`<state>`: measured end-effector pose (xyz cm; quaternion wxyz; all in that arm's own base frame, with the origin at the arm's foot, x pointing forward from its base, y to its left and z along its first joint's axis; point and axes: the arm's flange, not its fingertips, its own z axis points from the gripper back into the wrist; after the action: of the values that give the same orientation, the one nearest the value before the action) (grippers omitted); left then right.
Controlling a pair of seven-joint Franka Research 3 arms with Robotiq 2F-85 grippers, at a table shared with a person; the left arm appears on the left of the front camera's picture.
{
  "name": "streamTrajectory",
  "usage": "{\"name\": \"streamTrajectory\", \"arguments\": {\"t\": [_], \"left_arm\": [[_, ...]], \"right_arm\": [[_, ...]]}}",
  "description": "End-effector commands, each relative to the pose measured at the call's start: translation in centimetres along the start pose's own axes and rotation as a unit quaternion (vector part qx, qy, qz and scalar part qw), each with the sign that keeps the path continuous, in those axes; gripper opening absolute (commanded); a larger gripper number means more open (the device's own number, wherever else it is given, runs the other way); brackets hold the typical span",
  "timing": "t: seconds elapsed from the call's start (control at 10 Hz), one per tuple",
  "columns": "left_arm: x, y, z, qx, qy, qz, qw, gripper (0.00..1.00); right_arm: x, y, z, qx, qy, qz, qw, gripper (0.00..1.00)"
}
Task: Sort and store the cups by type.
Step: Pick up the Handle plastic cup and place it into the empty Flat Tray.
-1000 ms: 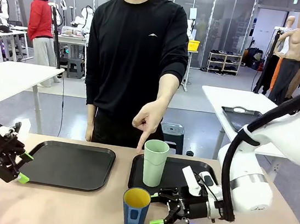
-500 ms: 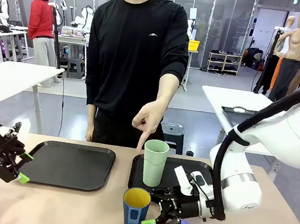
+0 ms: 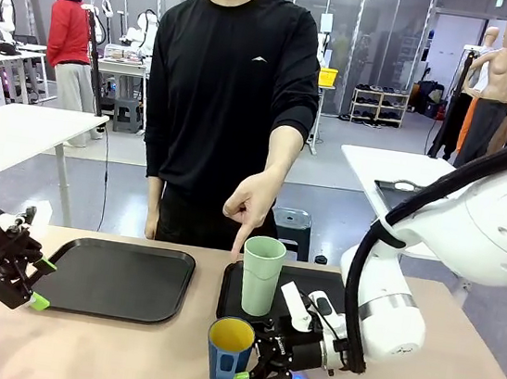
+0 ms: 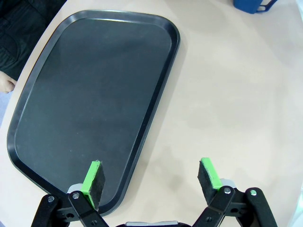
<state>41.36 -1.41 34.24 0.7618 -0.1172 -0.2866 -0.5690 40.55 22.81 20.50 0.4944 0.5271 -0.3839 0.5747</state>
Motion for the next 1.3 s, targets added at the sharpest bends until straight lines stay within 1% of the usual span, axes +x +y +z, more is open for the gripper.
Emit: {"name": "streamTrajectory", "arguments": {"t": [0.0, 0.2, 0.3, 0.4, 0.5, 0.6, 0.7, 1.0, 1.2], "left_arm": [[-0.1, 0.0, -0.2, 0.005, 0.001, 0.0, 1.0, 1.0], [-0.1, 0.0, -0.2, 0.005, 0.001, 0.0, 1.0, 1.0], [-0.1, 0.0, -0.2, 0.005, 0.001, 0.0, 1.0, 1.0], [-0.1, 0.0, -0.2, 0.005, 0.001, 0.0, 1.0, 1.0], [-0.1, 0.0, -0.2, 0.005, 0.001, 0.0, 1.0, 1.0], [-0.1, 0.0, -0.2, 0.005, 0.001, 0.0, 1.0, 1.0], [-0.1, 0.0, -0.2, 0.005, 0.001, 0.0, 1.0, 1.0], [-0.1, 0.0, -0.2, 0.005, 0.001, 0.0, 1.0, 1.0], [-0.1, 0.0, -0.2, 0.005, 0.001, 0.0, 1.0, 1.0]], "right_arm": [[-0.3, -0.6, -1.1, -0.006, -0.014, 0.001, 1.0, 1.0], [-0.4, -0.6, -1.6, -0.002, -0.018, 0.004, 1.0, 1.0], [-0.4, -0.5, -1.5, -0.018, -0.005, 0.01, 1.0, 0.84], [-0.3, -0.4, -1.5, -0.013, -0.021, 0.017, 1.0, 0.83], [-0.3, -0.4, -1.6, -0.01, -0.017, 0.014, 1.0, 0.67], [-0.3, -0.3, -1.7, -0.008, -0.016, 0.014, 1.0, 0.78], [-0.1, -0.2, -1.9, -0.007, -0.013, 0.013, 1.0, 0.52], [0.9, 0.2, -2.3, -0.018, -0.02, 0.015, 1.0, 0.52], [2.8, 0.7, -3.3, -0.026, -0.022, 0.035, 0.999, 0.52]]}}
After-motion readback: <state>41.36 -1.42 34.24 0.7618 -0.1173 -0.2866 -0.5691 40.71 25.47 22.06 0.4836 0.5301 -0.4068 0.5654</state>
